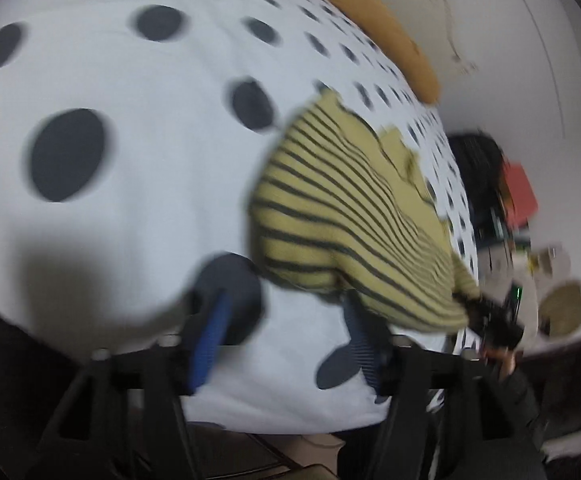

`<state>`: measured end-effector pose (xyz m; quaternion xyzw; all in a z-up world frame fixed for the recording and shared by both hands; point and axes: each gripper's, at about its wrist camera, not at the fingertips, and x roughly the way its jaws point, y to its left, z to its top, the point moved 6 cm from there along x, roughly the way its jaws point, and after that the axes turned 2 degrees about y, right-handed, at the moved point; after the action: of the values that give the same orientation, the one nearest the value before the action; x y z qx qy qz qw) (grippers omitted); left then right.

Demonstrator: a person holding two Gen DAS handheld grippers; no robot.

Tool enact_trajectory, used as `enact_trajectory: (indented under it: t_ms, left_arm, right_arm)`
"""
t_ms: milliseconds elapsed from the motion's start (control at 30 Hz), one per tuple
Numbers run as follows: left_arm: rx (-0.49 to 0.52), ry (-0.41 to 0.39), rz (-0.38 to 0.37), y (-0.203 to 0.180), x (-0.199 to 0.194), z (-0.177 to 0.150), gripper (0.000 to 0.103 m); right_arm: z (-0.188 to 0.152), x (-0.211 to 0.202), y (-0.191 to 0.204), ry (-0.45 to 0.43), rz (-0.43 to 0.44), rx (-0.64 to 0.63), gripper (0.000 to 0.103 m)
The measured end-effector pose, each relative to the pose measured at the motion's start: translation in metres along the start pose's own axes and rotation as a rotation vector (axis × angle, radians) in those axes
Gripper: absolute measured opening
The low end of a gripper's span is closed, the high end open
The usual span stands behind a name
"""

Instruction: Fold large clothes

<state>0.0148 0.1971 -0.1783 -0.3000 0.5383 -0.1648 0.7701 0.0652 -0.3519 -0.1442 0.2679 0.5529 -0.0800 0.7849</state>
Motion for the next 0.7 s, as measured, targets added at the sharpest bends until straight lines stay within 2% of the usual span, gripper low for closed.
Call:
enact_trajectory:
  t_ms: [67,167,267,333,500,600,700]
  left_arm:
    - [0.016,0.021,-0.012,-0.012,0.02,-0.001,0.062]
    - [-0.05,0.022,-0.039,-0.013,0.041,0.006,0.061]
    - [-0.128,0.007,-0.106,-0.007,0.046,0.015,0.043]
    - [-0.168,0.006,-0.141,-0.005,0.05,0.02,0.038]
    - [-0.298,-0.061,-0.314,0.013,0.028,0.012,0.038]
    - [-0.391,-0.061,-0.294,0.038,0.027,-0.002,0.038]
    - [-0.452,-0.064,-0.316,0.049,0.035,-0.005,0.038]
  right_arm:
    - [0.002,-0.002,0.003,-0.002,-0.011,-0.011,0.04]
    - [0.003,-0.004,0.004,-0.004,-0.016,-0.017,0.04]
    - [0.002,-0.003,0.003,-0.002,-0.012,-0.01,0.04]
    - [0.002,-0.003,0.002,-0.001,-0.009,-0.007,0.04]
    - [0.002,-0.003,0.002,0.001,-0.01,-0.007,0.04]
    - [0.0,-0.002,0.002,0.004,-0.015,-0.008,0.04]
    - [-0.001,-0.001,0.002,0.005,-0.015,0.0,0.04]
